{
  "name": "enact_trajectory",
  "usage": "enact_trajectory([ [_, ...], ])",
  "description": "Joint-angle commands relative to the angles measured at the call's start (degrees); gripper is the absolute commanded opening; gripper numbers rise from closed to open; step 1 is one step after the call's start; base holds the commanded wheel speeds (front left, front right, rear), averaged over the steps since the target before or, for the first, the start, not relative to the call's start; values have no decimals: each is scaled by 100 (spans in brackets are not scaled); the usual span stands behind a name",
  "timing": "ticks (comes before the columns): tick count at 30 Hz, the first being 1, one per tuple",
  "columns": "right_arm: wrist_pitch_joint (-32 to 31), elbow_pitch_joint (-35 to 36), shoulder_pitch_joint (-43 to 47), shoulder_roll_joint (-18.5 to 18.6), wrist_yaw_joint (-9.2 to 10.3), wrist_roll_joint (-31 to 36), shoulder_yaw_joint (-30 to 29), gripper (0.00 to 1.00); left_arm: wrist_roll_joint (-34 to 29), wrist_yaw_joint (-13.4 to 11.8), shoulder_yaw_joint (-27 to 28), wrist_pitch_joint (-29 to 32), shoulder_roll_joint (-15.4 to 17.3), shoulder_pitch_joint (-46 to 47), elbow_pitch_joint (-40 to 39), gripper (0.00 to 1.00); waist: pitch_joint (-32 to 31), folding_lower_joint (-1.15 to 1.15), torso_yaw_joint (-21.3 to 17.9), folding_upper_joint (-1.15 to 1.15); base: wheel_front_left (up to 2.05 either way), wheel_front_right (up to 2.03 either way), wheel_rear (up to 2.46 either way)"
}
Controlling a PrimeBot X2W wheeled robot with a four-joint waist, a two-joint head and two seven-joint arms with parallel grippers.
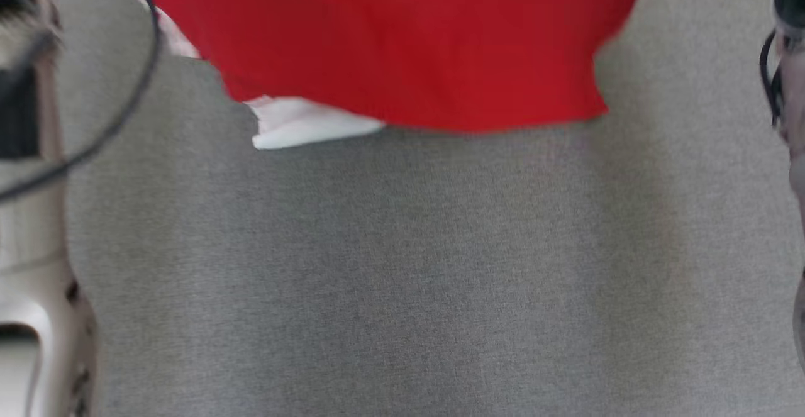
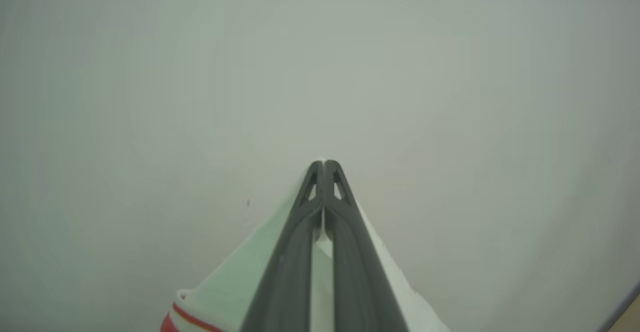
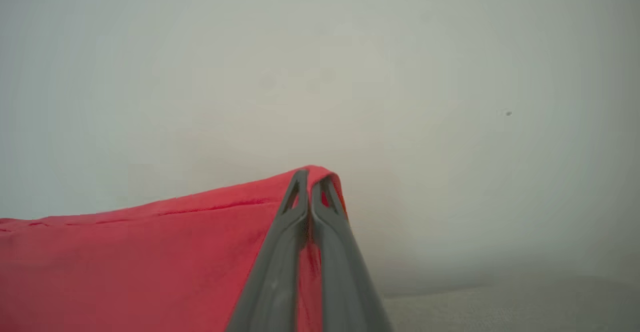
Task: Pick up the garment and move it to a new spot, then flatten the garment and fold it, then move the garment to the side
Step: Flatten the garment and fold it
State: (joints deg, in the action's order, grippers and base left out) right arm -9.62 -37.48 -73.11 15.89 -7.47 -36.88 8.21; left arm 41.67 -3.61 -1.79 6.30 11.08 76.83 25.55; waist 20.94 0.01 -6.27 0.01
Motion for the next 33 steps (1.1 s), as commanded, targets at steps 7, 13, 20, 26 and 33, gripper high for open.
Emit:
enact_trajectory([
  [7, 1020, -414, -1084, -345, -6, 441, -426, 0, -342, 147, -14, -787, 166, 1224, 219, 0, 1182, -1, -495, -1, 0, 0, 0],
  [13, 2054, -746, -1689, -541, -6, 740, -700, 0, -551, 459, -72, -1552, 215, 2075, 333, 0, 1448, -1, -694, -1, 0, 0, 0],
  [20, 2459, -690, -2038, -367, -6, 1181, -836, 0, -519, 833, -212, -1936, 113, 2643, 302, 0, 1906, -1, -778, -1, 0, 0, 0],
  [26, 2479, -560, -1738, -108, -6, 1461, -401, 0, -409, 1027, -469, -1869, 115, 2195, 470, 0, 2385, -1, -631, -1, 0, 0, 0],
  [33, 2483, -121, -1117, 163, -6, 1195, 241, 0, 83, 1111, -613, -1733, 279, 1247, 179, 0, 2224, -1, -417, -1, 0, 0, 0],
])
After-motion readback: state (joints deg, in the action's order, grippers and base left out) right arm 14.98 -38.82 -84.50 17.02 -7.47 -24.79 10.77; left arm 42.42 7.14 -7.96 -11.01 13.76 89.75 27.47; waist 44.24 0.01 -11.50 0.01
